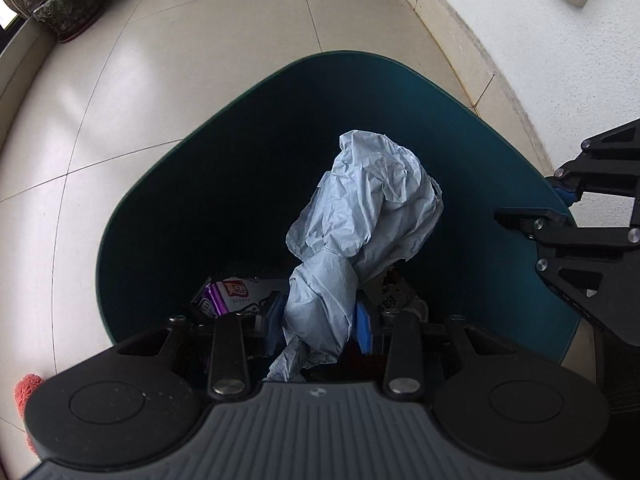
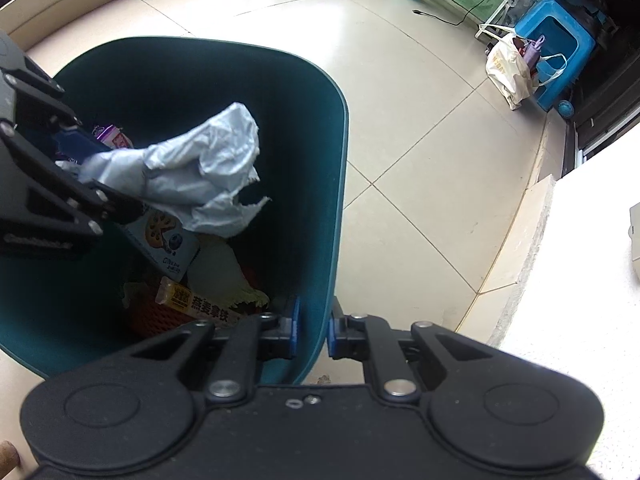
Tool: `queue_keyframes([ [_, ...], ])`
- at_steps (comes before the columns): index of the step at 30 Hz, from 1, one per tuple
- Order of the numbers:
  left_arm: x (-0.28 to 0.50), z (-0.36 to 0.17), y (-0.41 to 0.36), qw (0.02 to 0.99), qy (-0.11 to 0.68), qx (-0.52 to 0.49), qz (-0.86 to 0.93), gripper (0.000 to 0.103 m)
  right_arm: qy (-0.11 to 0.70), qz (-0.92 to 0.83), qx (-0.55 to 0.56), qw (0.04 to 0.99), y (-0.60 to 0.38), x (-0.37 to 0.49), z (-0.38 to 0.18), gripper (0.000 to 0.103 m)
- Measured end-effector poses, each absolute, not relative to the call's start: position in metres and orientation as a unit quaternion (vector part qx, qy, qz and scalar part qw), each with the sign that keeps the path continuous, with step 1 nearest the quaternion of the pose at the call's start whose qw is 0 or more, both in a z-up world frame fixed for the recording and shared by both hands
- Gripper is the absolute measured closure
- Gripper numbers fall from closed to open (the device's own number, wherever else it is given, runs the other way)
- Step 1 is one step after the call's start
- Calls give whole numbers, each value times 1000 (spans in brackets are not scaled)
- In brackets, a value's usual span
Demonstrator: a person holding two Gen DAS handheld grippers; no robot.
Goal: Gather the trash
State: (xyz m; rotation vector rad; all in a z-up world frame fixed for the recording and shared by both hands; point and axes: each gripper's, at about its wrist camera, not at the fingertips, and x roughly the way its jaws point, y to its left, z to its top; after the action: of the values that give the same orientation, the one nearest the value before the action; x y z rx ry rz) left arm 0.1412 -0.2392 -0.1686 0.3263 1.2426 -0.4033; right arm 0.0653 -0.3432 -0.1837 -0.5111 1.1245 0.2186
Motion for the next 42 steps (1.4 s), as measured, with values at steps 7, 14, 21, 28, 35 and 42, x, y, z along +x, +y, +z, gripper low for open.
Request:
queue_keyframes([
  [7, 150, -194, -257, 758, 598, 176, -193, 67, 525, 109, -234, 811, -344, 64, -184, 90],
  [14, 162, -224, -274, 718, 642, 194, -184, 66, 528, 114, -226, 811, -351, 66, -184, 89],
  [21, 162, -234, -280, 716, 645, 196, -181, 64, 529, 117, -216, 812, -355, 70, -182, 88],
  [28, 158, -217, -274, 733, 631, 171, -187, 38, 527, 116, -188, 820, -364, 70, -174, 86],
  [35, 134, -177, -250, 771, 590, 152, -184, 38, 502, 114, -168, 841, -370, 55, -138, 74],
  [42, 100, -108, -219, 822, 524, 116, -190, 38, 450, 112, -182, 867, -351, 12, -89, 47],
])
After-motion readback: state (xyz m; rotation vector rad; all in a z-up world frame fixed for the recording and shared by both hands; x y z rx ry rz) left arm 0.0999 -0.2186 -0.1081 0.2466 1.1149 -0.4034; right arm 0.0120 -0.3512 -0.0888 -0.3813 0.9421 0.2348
